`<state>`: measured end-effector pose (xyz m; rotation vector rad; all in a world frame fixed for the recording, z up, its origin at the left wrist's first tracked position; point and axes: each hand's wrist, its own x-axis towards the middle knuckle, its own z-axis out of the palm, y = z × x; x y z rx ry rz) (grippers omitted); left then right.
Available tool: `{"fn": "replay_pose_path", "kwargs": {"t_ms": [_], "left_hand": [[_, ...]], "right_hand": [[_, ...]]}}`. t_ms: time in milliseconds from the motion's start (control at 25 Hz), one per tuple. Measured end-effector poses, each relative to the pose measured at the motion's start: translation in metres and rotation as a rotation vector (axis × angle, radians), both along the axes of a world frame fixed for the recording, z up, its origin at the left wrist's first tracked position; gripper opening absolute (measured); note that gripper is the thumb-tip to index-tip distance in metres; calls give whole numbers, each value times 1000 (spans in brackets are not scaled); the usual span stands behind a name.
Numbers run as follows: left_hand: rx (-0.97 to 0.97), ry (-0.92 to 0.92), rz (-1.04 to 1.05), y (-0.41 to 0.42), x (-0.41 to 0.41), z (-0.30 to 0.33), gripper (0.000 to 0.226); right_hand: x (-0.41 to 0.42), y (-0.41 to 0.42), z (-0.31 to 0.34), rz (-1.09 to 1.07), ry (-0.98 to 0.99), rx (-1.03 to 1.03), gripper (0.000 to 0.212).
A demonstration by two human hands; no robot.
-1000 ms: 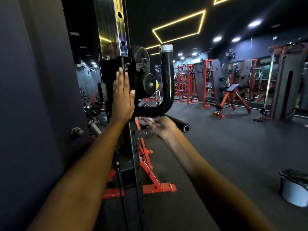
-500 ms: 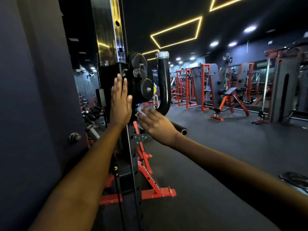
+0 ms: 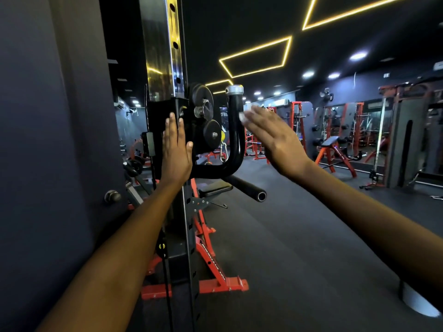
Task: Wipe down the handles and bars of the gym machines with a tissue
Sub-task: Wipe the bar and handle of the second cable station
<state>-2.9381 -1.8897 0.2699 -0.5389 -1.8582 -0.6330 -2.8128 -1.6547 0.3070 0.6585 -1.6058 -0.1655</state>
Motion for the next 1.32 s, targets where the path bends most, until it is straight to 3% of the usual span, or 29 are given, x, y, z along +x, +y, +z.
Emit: {"fn": "replay_pose_path", "kwargs": {"t_ms": [120,240,360,480,520,600,720,840,960,1000,1120,1320], "left_hand": [[1,-3,-9,0,2,-1,59],[-3,-7,-20,0,2,-1,59],[3,-15,-13,-1,2,-1,60],[6,-20,-14,0,3,-1,60],[8,-27,-14,0,3,-1,60],[11,-43,-6,1,4,-2,60],[7,-41,-11,1,7,-1,60],[0,-36,-12,0,6,-2,61],[-2,-35,-6,1,5,-2,61],[-1,-42,-4,0,5,-1,61],[0,-47,14,1,5,-2,62],[16,-36,-13,2,5,-8,61]], "right_hand": [[-13,-30,26,-47,-111,-132,81],[-24,-41,-23,-13,-193,-143,94],[-13,-33,-89,130,-325,-114,76],[-6,-39,-52,350,-302,-454,48],[-8,-45,-22,362,-272,-573,46],[-18,-55,24,291,-271,-597,57],[-26,-63,1,304,-338,-568,71],[-11,-64,-65,549,-471,-902,53],[-18,-59,-32,661,-463,-1275,40],[-20,-57,-3,718,-520,-1308,41],[-28,-60,53,808,-679,-1133,37],[-45,-59,-31,1035,-802,-1306,36]]}}
